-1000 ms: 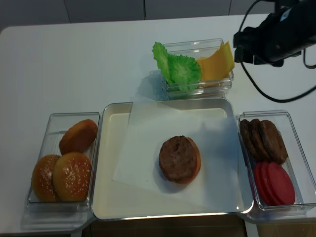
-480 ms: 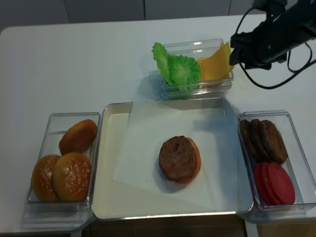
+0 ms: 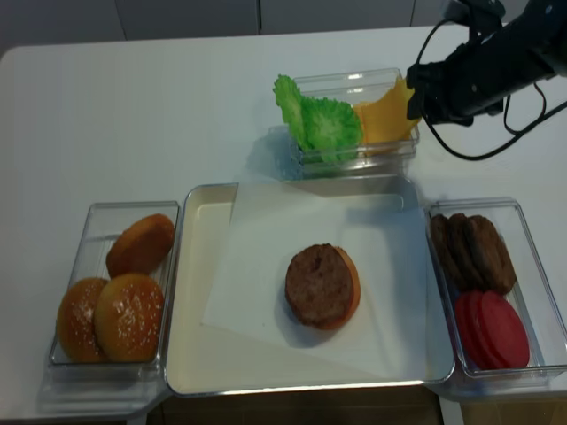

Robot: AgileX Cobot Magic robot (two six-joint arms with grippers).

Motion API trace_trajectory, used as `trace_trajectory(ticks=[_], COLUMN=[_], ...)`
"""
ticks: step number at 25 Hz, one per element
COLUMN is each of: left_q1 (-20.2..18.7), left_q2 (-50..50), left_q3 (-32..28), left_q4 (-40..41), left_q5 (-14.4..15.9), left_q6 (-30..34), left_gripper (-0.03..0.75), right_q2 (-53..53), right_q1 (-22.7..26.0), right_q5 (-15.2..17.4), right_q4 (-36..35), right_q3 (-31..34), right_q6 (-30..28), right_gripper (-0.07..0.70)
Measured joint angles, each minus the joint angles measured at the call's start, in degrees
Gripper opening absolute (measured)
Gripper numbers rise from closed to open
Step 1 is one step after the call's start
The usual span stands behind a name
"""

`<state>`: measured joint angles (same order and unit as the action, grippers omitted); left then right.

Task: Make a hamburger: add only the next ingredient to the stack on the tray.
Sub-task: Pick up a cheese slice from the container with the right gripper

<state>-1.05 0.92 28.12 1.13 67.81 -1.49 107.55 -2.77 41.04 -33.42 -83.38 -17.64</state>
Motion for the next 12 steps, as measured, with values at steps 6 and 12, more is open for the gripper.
trace_trajectory(ticks=[6,12], left_q1=[0.00,0.00], left_q2=[0.00,0.00], left_q3=[0.00,0.00], left_q4=[0.00,0.00], left_q5=[0.00,0.00], left_q6=[0.00,0.00], left_gripper=[0.419,0.419], right_q2=[0.87,1.08], right_q1=[0.00,0.00], right_q5=[-0.23,-0.47], right_q4=[-0.55,-0.83], right_q3=[0.00,0.00], right_q6=[-0.08,-0.13], right_gripper=[0.225,0.165])
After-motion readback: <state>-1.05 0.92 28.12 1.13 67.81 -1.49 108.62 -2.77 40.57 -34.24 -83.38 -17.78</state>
